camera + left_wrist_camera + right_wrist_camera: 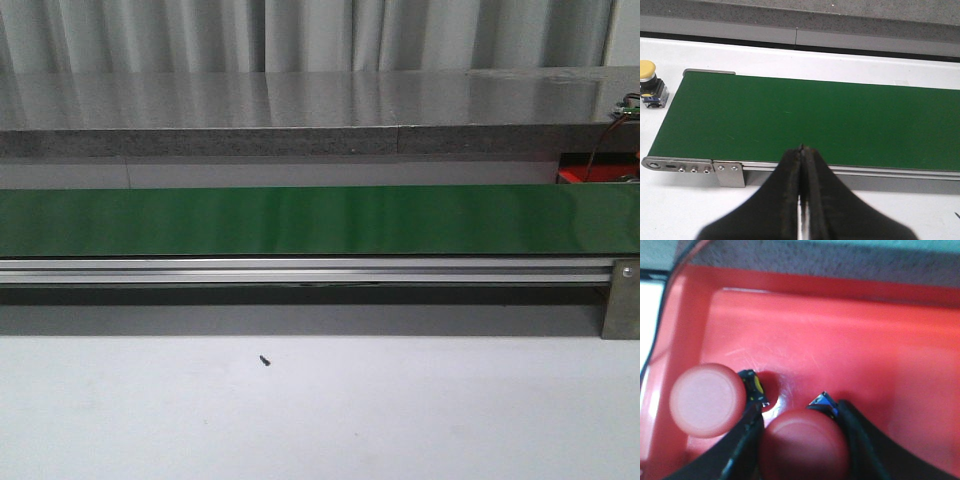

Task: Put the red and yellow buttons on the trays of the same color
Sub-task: 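Lower the red button into the red tray and release it, then withdraw the right gripper from the red tray to above the belt end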

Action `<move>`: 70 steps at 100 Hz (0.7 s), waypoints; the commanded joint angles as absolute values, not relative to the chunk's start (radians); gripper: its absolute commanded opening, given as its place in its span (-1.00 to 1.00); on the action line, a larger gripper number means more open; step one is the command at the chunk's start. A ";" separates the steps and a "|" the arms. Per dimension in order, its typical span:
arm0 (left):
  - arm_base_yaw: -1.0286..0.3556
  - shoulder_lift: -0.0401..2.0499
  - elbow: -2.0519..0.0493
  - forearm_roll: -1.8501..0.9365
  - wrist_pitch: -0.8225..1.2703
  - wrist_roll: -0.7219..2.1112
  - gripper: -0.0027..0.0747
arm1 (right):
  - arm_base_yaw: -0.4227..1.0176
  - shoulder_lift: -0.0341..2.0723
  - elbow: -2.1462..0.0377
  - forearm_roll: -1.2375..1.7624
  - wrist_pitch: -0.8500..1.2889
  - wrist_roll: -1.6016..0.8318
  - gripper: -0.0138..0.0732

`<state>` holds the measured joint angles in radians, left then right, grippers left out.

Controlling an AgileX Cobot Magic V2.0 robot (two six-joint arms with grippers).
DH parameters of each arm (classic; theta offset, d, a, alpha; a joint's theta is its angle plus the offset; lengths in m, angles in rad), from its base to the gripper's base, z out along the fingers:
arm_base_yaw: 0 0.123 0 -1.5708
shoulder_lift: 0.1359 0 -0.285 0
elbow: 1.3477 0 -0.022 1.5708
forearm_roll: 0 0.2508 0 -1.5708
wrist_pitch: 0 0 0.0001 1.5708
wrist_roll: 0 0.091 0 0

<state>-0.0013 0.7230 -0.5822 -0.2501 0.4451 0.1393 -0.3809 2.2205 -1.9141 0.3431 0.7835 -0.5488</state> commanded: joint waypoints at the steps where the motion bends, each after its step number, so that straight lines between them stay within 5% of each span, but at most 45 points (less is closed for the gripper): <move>1: -0.007 0.717 -0.609 -0.267 0.374 0.141 -0.98 | -0.386 2.173 -1.952 0.362 0.755 -0.548 -0.44; 22: -0.007 0.717 -0.609 -0.267 0.376 0.141 -0.98 | -0.386 2.179 -1.958 0.365 0.768 -0.547 -0.33; 44: -0.007 0.717 -0.609 -0.267 0.376 0.141 -0.98 | -0.387 2.160 -1.966 0.365 0.796 -0.547 0.55; 70: -0.007 0.717 -0.609 -0.267 0.376 0.141 -0.98 | -0.387 2.059 -1.968 0.374 0.789 -0.547 0.59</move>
